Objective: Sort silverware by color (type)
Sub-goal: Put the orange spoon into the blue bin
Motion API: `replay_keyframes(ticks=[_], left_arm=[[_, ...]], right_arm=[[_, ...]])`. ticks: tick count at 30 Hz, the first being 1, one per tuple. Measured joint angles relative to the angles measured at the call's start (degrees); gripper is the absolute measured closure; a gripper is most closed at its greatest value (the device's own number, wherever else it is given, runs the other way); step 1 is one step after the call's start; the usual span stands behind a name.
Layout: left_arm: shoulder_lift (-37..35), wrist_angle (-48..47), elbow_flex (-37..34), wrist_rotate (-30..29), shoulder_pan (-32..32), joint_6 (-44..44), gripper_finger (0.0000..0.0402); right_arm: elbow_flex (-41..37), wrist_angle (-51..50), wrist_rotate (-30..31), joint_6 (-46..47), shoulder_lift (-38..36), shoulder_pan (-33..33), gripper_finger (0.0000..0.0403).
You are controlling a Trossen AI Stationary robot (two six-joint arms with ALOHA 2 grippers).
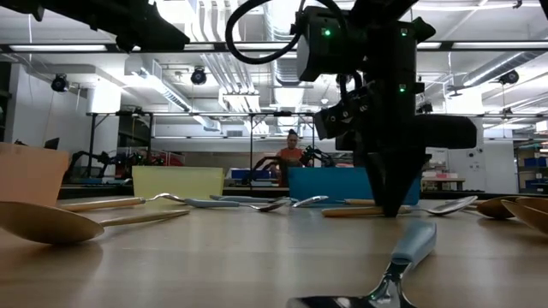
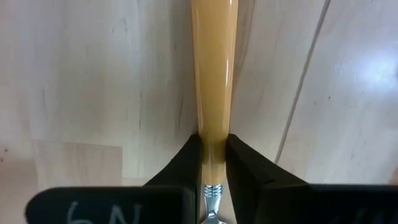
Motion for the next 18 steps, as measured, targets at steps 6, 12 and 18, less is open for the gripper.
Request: replay_keyframes(ticks=[6,12,18], left_arm=[[0.0,0.0,0.0,0.0,0.0,0.0,0.0208],[0.0,0.0,0.0,0.0,0.0,0.0,0.0208],[0.0,0.0,0.0,0.0,0.0,-0.4,0.0208]], right_arm=[[2.9,-2.7,0.9,0.9,0.1,-0.1,0.0366],[7.5,-6.1,0.9,1.0,-0.5,-0.4,0.0366],[14.0,-11.7,0.7,0.3,-0.6,-2.4,0.0366]])
